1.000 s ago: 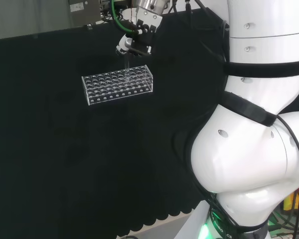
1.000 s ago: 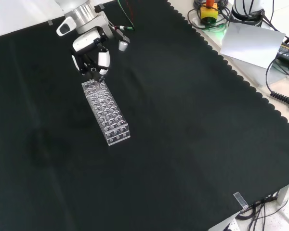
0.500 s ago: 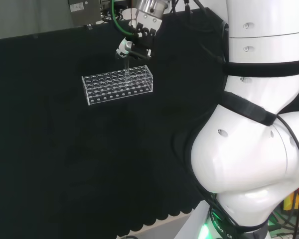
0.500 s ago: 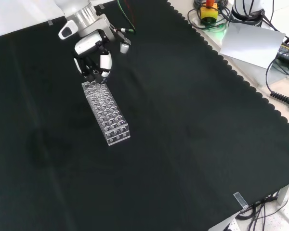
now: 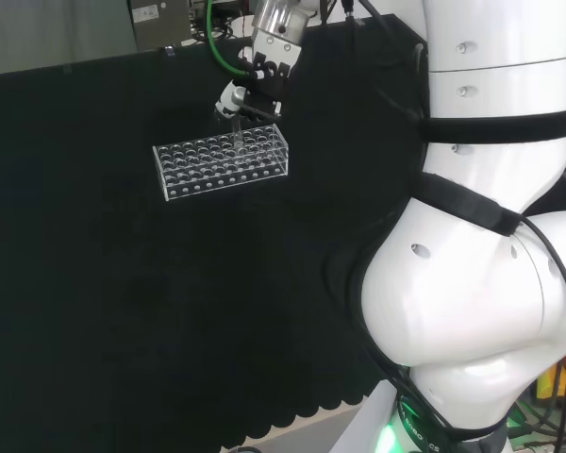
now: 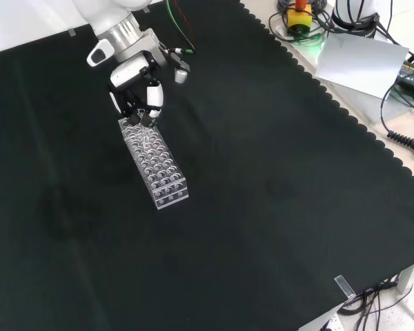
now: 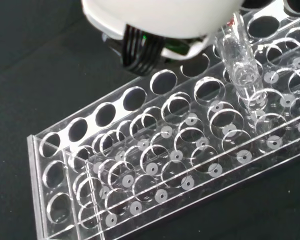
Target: Put the test tube back in the rack.
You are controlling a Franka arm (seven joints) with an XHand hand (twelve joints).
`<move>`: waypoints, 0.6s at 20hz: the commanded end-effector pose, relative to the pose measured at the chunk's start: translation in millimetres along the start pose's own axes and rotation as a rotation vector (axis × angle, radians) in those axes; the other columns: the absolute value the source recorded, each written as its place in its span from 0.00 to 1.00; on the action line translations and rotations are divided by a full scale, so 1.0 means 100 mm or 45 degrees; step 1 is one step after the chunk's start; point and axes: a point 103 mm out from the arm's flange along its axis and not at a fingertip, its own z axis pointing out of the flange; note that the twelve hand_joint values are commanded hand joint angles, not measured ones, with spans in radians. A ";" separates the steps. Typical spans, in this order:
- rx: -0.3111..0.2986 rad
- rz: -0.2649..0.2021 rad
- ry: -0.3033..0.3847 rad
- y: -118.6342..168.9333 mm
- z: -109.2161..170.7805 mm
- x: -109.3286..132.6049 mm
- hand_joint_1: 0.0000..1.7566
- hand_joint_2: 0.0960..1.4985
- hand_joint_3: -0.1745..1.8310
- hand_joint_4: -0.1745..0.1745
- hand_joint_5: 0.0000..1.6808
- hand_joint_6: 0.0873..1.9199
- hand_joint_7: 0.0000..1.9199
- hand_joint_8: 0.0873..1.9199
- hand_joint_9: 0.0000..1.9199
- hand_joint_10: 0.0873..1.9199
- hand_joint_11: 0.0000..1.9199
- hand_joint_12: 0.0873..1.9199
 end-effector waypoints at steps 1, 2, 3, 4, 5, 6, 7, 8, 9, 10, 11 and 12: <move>0.017 0.003 -0.001 -0.01 0.08 -0.02 0.70 0.37 0.41 0.00 0.85 0.15 0.95 0.13 0.90 0.09 0.67 0.46; 0.024 0.006 -0.002 -0.01 0.08 -0.02 0.70 0.37 0.41 0.00 0.85 0.15 0.95 0.13 0.90 0.09 0.67 0.46; 0.026 0.006 -0.002 -0.01 0.08 -0.02 0.70 0.37 0.41 0.00 0.85 0.15 0.95 0.13 0.90 0.09 0.67 0.46; 0.027 0.006 -0.002 -0.01 0.09 -0.03 0.70 0.37 0.41 0.00 0.85 0.15 0.95 0.13 0.90 0.09 0.67 0.46; 0.027 0.007 -0.002 -0.01 0.09 -0.03 0.70 0.37 0.41 0.00 0.85 0.15 0.95 0.13 0.90 0.09 0.67 0.46; 0.027 0.006 -0.003 -0.02 0.10 -0.04 0.70 0.37 0.41 0.00 0.85 0.15 0.95 0.13 0.90 0.09 0.67 0.46; 0.030 0.007 -0.002 -0.02 0.10 -0.04 0.70 0.37 0.41 0.00 0.85 0.15 0.95 0.13 0.90 0.09 0.67 0.46; 0.031 0.007 -0.003 -0.02 0.11 -0.04 0.70 0.37 0.41 0.00 0.85 0.15 0.95 0.13 0.90 0.09 0.67 0.46; 0.033 0.007 -0.004 -0.02 0.11 -0.05 0.70 0.37 0.41 0.00 0.85 0.15 0.95 0.13 0.90 0.09 0.67 0.46; 0.034 0.007 -0.004 -0.02 0.12 -0.05 0.70 0.37 0.41 0.00 0.85 0.15 0.95 0.13 0.90 0.09 0.67 0.46; 0.036 0.007 -0.006 -0.02 0.13 -0.06 0.70 0.37 0.41 0.00 0.85 0.15 0.95 0.13 0.90 0.09 0.67 0.46; 0.038 0.006 -0.007 -0.03 0.13 -0.06 0.70 0.37 0.41 0.00 0.85 0.15 0.95 0.13 0.90 0.09 0.67 0.46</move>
